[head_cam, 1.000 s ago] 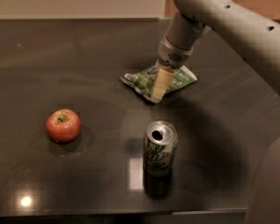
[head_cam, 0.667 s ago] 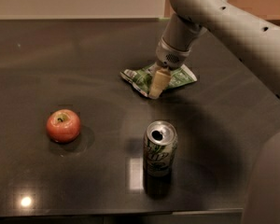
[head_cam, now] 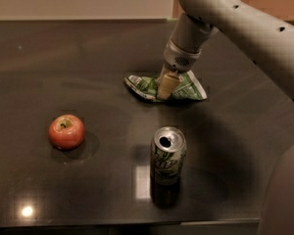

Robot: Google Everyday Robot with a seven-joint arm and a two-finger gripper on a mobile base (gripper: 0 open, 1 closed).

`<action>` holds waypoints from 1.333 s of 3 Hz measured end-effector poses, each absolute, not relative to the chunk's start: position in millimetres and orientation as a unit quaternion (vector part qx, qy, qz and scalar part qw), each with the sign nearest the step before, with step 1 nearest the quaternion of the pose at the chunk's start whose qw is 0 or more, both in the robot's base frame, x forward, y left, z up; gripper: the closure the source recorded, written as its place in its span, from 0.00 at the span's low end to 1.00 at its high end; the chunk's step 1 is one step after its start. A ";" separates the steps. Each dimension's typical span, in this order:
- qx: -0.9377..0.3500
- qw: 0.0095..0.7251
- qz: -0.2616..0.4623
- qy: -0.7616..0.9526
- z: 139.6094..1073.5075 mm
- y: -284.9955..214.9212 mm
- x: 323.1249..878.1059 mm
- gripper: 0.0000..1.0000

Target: Move green jalapeno chip bag near 7up can

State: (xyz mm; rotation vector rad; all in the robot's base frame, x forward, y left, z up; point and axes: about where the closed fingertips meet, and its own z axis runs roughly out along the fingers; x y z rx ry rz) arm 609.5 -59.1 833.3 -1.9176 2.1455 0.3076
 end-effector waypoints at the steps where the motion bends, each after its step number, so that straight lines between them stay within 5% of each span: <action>1: -0.660 0.140 0.107 0.730 852.2 -69.7 594.0 1.00; 4: -0.631 0.166 0.111 0.750 889.9 -128.0 526.8 1.00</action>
Offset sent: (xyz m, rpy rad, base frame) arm -0.0630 -0.0522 0.0685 0.0767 -0.0758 0.0031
